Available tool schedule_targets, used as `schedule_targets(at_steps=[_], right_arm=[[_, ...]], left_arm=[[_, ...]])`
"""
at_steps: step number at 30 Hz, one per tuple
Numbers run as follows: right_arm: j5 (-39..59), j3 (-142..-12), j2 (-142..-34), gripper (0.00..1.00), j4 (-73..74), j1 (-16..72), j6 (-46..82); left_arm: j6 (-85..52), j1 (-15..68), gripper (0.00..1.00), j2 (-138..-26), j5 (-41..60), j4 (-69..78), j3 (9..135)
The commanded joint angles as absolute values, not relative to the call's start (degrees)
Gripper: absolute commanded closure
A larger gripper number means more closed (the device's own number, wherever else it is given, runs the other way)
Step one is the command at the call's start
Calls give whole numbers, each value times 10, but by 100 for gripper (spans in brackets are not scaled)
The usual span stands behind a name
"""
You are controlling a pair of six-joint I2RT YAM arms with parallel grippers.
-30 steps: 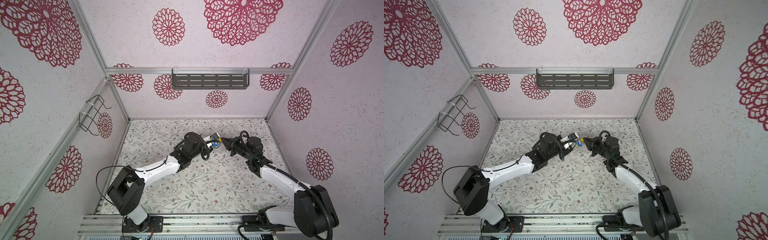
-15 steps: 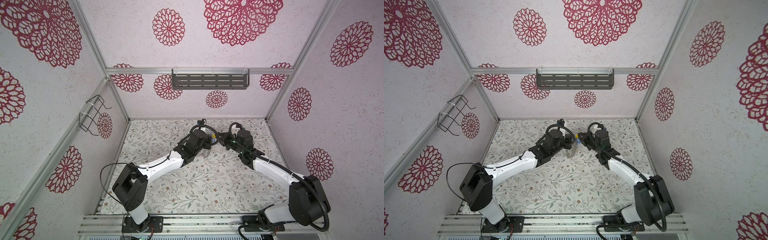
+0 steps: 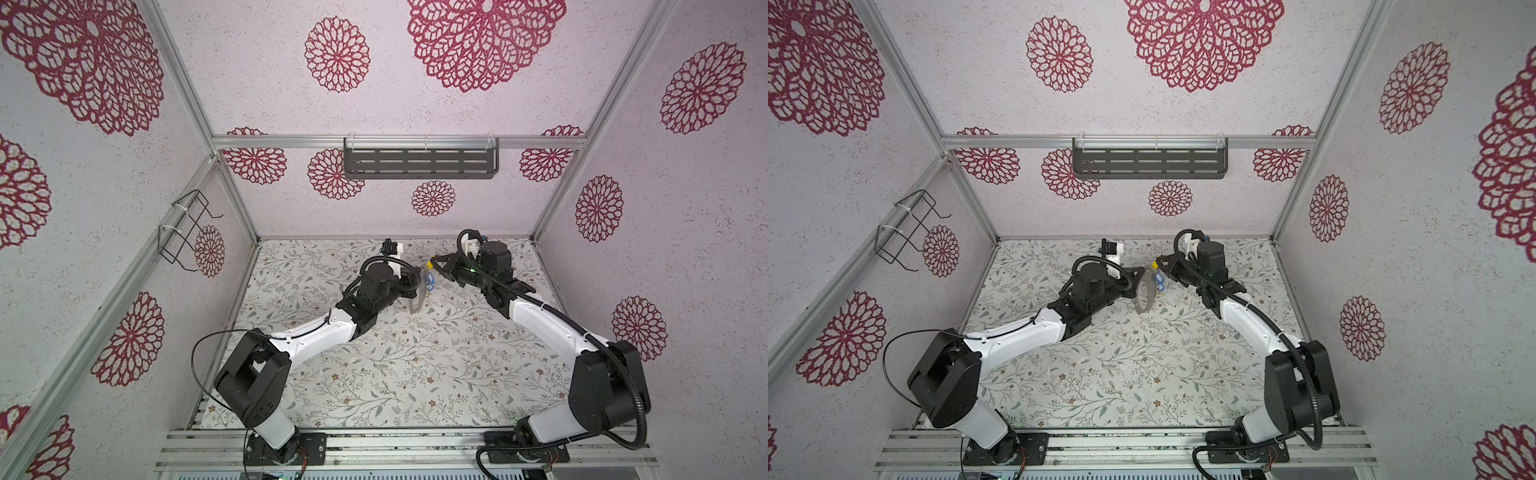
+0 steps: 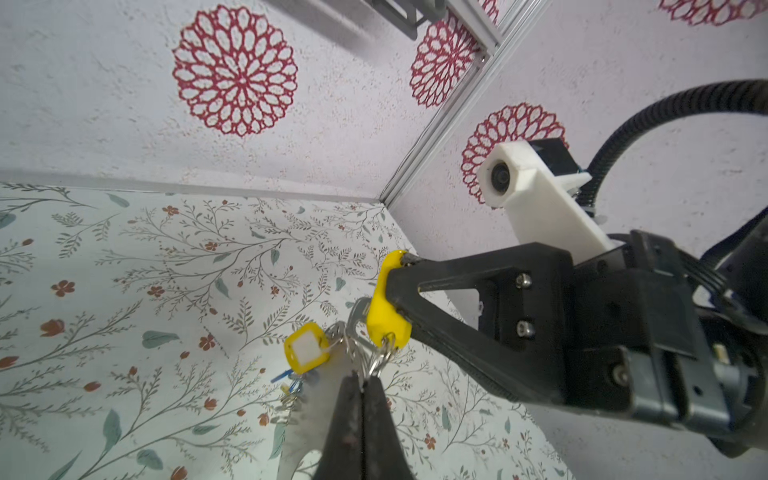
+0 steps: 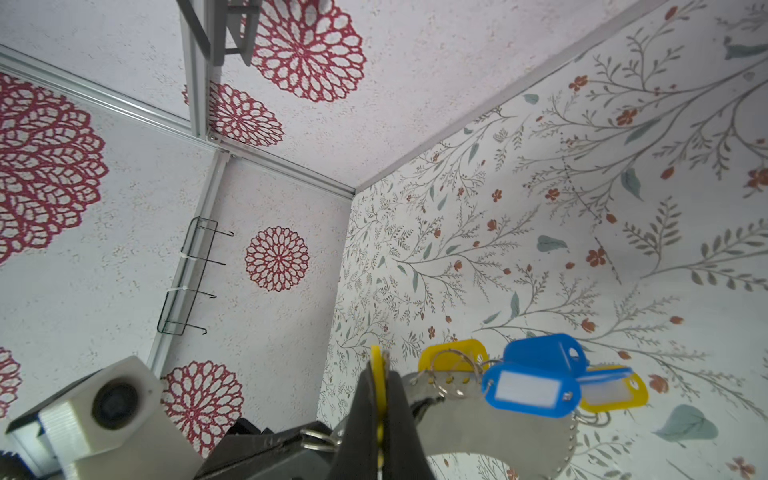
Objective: Remove the keys from the keyring
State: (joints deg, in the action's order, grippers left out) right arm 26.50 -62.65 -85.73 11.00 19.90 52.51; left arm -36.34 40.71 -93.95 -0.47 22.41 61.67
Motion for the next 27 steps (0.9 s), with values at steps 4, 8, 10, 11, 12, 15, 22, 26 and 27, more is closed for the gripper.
schedule_targets(at_steps=[4, 8, 10, 11, 12, 15, 22, 26, 27], right_arm=[[235, -625, -854, 100, 33, 203, 467], [240, -627, -871, 100, 30, 204, 460], [247, -613, -884, 100, 48, 206, 468], [250, -604, -892, 100, 59, 208, 473], [251, -599, -898, 100, 66, 210, 477], [251, -582, -923, 100, 86, 224, 480], [259, -564, -985, 100, 133, 257, 473], [275, -571, -1016, 100, 163, 274, 463], [279, -573, -1021, 100, 168, 276, 459]], left_arm=[[-329, 440, 100, -957, -58, 447, 562], [-357, 459, 100, -987, -114, 543, 502], [-372, 467, 100, -1002, -132, 593, 478], [-375, 473, 100, -1010, -145, 618, 467], [-375, 477, 100, -1017, -156, 636, 457], [-369, 489, 100, -1041, -176, 675, 432], [-345, 502, 86, -1089, -209, 756, 368], [-310, 512, 59, -1077, -200, 757, 335], [-300, 513, 55, -1068, -199, 754, 324]])
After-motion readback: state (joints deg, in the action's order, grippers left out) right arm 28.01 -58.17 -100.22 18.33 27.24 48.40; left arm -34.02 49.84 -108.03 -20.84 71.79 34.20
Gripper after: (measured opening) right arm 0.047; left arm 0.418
